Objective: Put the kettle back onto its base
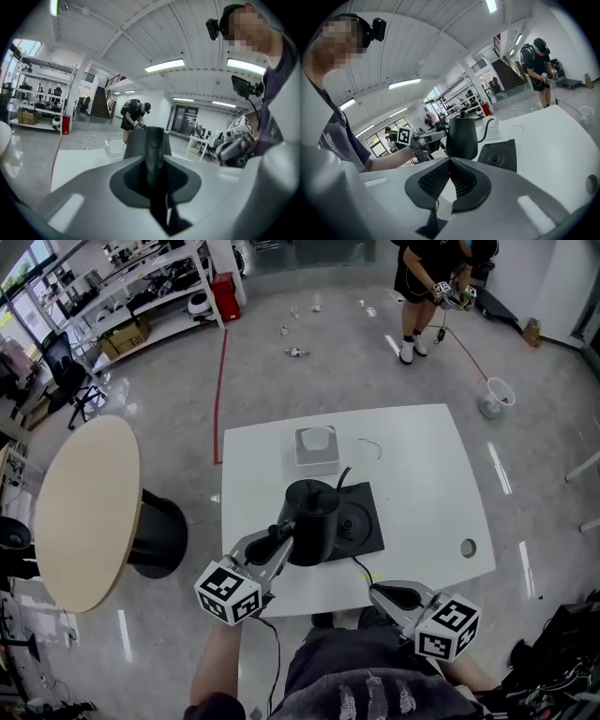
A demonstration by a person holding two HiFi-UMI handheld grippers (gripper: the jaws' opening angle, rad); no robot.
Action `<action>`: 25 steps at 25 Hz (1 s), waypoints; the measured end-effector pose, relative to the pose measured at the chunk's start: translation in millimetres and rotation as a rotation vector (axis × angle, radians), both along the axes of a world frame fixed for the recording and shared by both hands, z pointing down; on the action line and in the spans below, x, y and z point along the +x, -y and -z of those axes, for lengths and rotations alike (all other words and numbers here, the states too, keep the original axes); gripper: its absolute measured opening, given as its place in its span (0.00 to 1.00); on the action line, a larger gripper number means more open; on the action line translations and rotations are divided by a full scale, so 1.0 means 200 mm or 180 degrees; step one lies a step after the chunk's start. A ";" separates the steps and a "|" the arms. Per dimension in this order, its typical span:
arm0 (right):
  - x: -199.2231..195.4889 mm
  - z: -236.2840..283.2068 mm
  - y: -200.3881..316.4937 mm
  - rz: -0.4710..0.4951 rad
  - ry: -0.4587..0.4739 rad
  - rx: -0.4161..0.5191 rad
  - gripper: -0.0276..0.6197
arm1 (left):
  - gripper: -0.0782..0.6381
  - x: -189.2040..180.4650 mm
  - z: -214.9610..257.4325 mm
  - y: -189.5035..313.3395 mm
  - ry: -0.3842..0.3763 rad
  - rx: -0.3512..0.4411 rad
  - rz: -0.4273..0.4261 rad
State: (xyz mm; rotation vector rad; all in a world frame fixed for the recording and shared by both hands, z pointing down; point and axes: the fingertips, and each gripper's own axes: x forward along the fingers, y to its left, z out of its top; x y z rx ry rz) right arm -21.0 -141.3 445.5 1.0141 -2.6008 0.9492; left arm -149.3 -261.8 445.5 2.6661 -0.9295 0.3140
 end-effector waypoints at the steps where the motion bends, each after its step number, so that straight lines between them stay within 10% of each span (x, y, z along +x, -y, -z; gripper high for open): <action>1: 0.02 0.00 0.00 -0.0031 0.0004 0.0001 0.04 | 0.18 0.03 0.00 0.02 0.0007 0.0007 -0.0040; 25: 0.38 -0.15 0.11 -0.0486 0.0121 -0.0277 0.04 | 0.18 0.57 -0.25 0.29 -0.0048 -0.0108 -0.0579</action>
